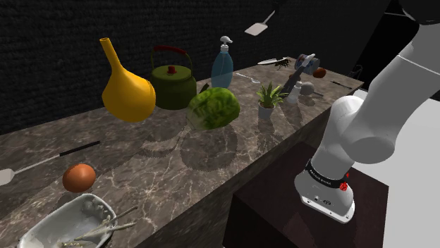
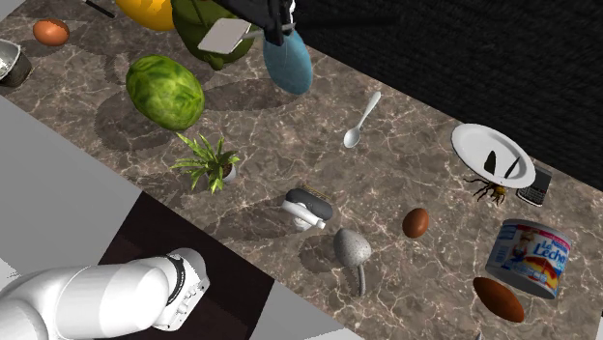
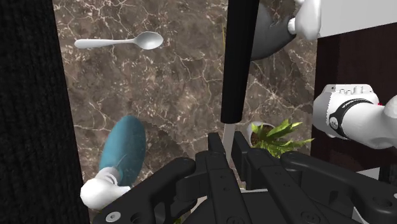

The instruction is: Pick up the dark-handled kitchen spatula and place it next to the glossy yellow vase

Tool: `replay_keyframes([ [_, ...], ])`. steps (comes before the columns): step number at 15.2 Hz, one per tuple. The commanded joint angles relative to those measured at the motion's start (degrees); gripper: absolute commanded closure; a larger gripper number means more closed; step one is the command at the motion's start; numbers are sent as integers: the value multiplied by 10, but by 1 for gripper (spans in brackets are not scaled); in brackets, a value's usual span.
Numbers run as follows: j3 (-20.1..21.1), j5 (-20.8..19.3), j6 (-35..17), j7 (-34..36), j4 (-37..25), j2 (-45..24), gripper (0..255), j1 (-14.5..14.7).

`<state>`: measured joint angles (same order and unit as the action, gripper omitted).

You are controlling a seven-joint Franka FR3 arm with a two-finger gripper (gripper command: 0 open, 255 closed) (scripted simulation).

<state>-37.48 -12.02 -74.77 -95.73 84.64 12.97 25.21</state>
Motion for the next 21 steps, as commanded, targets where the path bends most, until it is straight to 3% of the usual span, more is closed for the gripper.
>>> replay_keyframes([
  [1, 29, -6, 1, 40, 20, 19, 255, 9],
  [11, 144, 9, 12, 201, 65, 51, 255, 50],
  [21, 233, 49, 19, 340, 40, 15, 255, 95],
])
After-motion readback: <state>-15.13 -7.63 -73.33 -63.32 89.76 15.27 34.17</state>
